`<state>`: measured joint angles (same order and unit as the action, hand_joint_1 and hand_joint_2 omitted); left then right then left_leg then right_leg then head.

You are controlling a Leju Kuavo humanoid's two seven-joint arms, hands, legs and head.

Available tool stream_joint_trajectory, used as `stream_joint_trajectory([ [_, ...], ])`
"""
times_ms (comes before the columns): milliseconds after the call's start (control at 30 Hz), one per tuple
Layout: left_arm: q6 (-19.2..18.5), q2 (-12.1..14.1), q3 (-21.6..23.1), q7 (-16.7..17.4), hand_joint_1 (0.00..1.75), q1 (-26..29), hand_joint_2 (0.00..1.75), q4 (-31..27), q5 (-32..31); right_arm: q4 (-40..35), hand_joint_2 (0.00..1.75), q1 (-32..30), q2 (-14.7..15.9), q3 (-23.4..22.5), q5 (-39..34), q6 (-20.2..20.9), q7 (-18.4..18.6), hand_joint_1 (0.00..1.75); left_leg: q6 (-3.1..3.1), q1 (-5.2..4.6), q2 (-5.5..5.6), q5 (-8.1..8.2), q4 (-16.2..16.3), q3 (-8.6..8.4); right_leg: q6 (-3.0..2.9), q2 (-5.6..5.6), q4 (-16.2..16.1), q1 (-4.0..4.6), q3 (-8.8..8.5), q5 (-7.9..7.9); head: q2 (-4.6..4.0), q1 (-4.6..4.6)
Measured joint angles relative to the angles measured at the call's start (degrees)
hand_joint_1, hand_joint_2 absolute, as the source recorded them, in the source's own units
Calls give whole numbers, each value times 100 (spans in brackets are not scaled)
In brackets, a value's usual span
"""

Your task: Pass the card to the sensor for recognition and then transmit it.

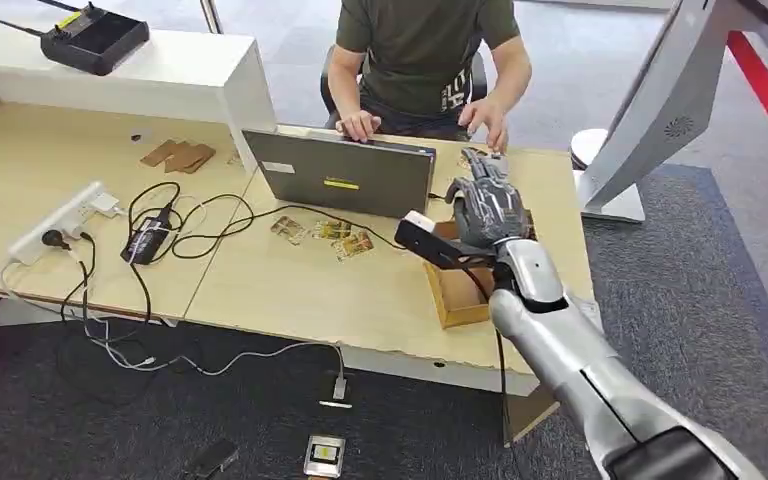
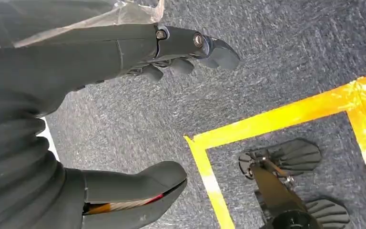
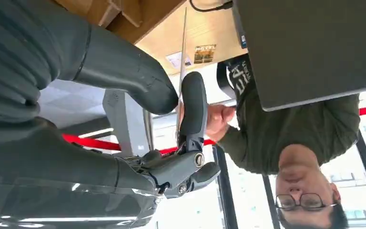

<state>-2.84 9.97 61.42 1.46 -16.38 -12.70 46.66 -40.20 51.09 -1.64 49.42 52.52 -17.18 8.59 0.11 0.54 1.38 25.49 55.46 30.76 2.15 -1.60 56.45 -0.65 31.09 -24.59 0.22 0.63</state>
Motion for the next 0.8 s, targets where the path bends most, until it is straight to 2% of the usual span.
stream_joint_trajectory([
  [100,0,-17,9,0,0,0,175,0,13,168,175,66,-96,17,-11,9,-13,175,0,0,0,0,0,3,0,0,0,0,1,0,0,0],
  [300,22,-22,13,-15,0,16,175,0,52,239,175,93,-197,55,26,231,214,175,0,0,0,0,0,3,0,0,0,0,1,0,0,2],
  [633,87,-20,13,-55,0,68,175,2,109,-13,175,83,-186,87,157,485,514,175,0,0,-1,0,0,3,0,0,0,0,4,0,0,2],
  [667,90,-20,13,-66,0,76,175,2,114,-59,175,80,-175,87,164,522,546,168,0,0,-1,0,0,3,0,0,0,0,4,0,0,0],
  [733,103,-20,13,-81,0,97,175,2,120,-162,175,72,-149,87,173,599,614,0,0,0,0,0,0,3,0,0,0,0,4,0,0,2],
  [800,107,-20,13,-90,0,124,175,2,131,-286,175,54,-116,87,214,688,686,0,0,0,-2,0,0,3,0,0,0,0,4,0,0,0],
])
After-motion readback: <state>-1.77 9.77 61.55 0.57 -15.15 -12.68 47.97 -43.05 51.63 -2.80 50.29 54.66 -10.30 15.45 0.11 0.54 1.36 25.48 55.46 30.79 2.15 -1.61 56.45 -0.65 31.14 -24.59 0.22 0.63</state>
